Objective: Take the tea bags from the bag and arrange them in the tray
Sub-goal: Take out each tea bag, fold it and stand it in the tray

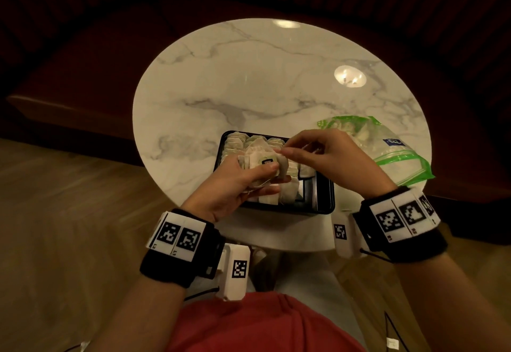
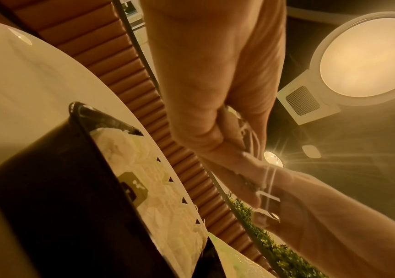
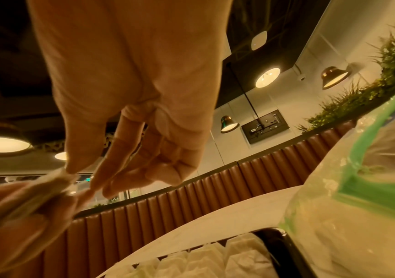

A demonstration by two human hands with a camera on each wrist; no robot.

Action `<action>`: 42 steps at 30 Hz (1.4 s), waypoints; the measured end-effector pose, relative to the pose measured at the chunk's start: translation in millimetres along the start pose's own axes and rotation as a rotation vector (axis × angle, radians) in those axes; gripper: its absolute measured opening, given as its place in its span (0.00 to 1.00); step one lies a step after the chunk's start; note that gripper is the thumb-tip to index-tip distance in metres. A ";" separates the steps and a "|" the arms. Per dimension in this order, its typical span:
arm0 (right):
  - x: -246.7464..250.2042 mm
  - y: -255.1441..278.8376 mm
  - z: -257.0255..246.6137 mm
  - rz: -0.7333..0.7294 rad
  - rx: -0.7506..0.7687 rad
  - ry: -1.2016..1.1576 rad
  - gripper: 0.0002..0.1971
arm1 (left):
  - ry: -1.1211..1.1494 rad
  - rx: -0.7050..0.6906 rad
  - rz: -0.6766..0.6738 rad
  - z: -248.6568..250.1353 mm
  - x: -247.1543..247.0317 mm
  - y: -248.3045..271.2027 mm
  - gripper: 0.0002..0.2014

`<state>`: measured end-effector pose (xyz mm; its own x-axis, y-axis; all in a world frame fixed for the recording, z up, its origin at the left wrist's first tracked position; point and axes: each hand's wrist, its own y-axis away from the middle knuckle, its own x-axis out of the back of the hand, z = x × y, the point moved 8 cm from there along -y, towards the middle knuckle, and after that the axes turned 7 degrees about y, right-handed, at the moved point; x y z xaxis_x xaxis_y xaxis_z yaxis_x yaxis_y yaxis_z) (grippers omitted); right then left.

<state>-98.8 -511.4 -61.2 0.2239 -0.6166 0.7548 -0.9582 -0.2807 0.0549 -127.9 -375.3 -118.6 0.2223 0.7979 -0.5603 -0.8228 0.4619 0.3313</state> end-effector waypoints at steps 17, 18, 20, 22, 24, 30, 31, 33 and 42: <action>-8.4 21.6 18.4 0.140 -0.156 -0.646 0.02 | 0.002 -0.148 0.100 22.1 7.0 4.0 0.12; -10.3 22.3 20.1 0.161 -0.167 -0.706 0.02 | 0.008 -0.166 0.110 23.7 6.9 4.2 0.09; -15.5 22.9 22.0 0.182 -0.183 -0.803 0.02 | 0.006 -0.200 0.131 25.5 5.7 4.5 0.05; -21.4 23.1 21.0 0.181 -0.190 -0.856 0.03 | -0.013 -0.232 0.142 26.8 3.9 4.7 0.05; -25.1 23.5 18.6 0.182 -0.192 -0.889 0.03 | -0.039 -0.261 0.144 28.2 1.8 4.8 0.08; -29.8 23.8 9.8 0.195 -0.182 -0.970 0.03 | -0.091 -0.325 0.166 33.5 1.9 7.9 0.08; -28.2 24.0 9.0 0.207 -0.180 -0.940 0.03 | -0.101 -0.343 0.172 34.9 2.4 8.4 0.08; -20.4 23.8 8.1 0.252 -0.169 -0.786 0.08 | -0.133 -0.380 0.176 38.1 2.6 9.4 0.08; 18.7 19.0 -23.7 0.306 0.139 -0.149 0.11 | -0.326 -0.382 0.100 42.8 -8.2 12.4 0.07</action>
<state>-117.1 -510.8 -30.6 -0.0362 -0.7849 0.6185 -0.9538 -0.1575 -0.2557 -117.6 -359.5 -77.4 0.2345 0.9384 -0.2537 -0.9673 0.2513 0.0353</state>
